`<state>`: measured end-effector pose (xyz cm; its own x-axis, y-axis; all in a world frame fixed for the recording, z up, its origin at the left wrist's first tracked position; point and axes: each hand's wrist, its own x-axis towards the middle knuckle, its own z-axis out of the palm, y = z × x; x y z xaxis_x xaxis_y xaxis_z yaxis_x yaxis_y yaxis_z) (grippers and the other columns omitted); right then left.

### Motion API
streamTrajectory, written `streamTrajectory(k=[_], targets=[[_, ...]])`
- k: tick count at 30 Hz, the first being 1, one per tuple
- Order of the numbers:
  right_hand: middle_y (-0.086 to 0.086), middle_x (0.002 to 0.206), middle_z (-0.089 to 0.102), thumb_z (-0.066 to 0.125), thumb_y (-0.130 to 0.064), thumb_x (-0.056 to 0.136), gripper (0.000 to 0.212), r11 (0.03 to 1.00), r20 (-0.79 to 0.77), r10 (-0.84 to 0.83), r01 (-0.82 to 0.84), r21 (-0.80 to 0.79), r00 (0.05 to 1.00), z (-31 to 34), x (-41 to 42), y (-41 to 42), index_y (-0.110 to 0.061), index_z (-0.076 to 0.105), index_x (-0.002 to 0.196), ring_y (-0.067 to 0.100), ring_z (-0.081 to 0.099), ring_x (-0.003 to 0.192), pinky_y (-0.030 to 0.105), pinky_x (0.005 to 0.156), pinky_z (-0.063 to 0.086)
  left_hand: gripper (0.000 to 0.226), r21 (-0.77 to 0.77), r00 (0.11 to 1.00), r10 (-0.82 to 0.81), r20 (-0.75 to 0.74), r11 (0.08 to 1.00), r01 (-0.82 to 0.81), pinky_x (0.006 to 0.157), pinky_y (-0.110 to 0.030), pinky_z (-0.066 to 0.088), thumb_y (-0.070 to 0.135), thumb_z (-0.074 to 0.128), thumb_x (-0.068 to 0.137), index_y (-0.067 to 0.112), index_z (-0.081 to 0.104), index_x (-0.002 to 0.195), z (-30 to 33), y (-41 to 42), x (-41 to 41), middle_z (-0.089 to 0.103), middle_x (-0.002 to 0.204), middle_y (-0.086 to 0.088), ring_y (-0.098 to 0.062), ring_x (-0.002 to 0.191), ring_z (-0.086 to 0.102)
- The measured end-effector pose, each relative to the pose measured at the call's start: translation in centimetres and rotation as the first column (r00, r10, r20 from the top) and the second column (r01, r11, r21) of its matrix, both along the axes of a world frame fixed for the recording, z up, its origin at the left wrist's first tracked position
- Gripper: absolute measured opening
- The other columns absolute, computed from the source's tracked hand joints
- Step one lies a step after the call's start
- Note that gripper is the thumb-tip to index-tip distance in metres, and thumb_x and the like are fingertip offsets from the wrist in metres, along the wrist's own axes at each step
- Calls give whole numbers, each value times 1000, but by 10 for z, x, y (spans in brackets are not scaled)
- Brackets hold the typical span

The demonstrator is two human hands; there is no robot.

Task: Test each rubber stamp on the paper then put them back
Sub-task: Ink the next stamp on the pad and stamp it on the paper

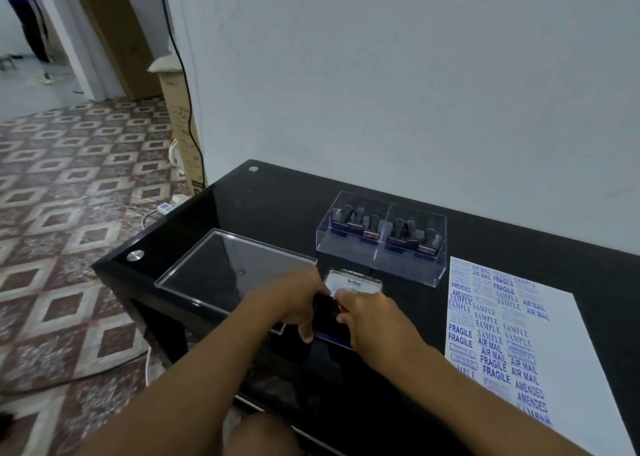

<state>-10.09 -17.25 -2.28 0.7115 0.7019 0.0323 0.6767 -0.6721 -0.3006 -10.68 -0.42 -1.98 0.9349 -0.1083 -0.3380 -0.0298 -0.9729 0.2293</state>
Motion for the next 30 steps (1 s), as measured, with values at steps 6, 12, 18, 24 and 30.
streamTrajectory(k=[6,12,18,24,30], targets=[[6,95,65,58,-17,93,7,995,-54,-47,52,82,997,3,16,3,-13,63,96,16,55,79,25,66,45,59,33,1000,12,4,999,-13,83,-39,53,20,90,50,23,68,105,-2,-4,-2,61,98,7,-20,94,61],[8,102,65,57,-17,94,11,978,-113,-66,86,188,991,3,1,-6,-13,62,103,21,62,92,37,83,55,78,204,1000,18,1,979,-18,99,-41,44,24,87,57,29,55,128,-3,-13,-2,51,131,1,-25,120,49],[4,112,68,59,-22,94,24,911,-70,-217,227,345,974,22,-4,-62,-17,64,118,21,60,102,29,90,48,94,241,999,-37,17,970,31,114,-41,24,42,75,74,26,22,150,6,-44,-9,22,153,-1,-25,139,20],[4,108,70,60,-25,95,24,884,-73,-362,367,290,929,29,15,-147,-21,64,117,19,61,96,24,80,46,79,52,979,-156,130,987,150,116,-39,24,49,64,84,22,29,150,8,-122,12,22,156,-1,-22,144,18],[3,121,66,59,-22,96,36,846,-104,-481,492,208,871,33,31,-226,-17,57,132,18,64,102,25,88,48,77,-84,960,-271,72,957,277,118,-38,17,42,64,88,16,28,150,-6,-204,37,12,161,-4,-20,148,8]])
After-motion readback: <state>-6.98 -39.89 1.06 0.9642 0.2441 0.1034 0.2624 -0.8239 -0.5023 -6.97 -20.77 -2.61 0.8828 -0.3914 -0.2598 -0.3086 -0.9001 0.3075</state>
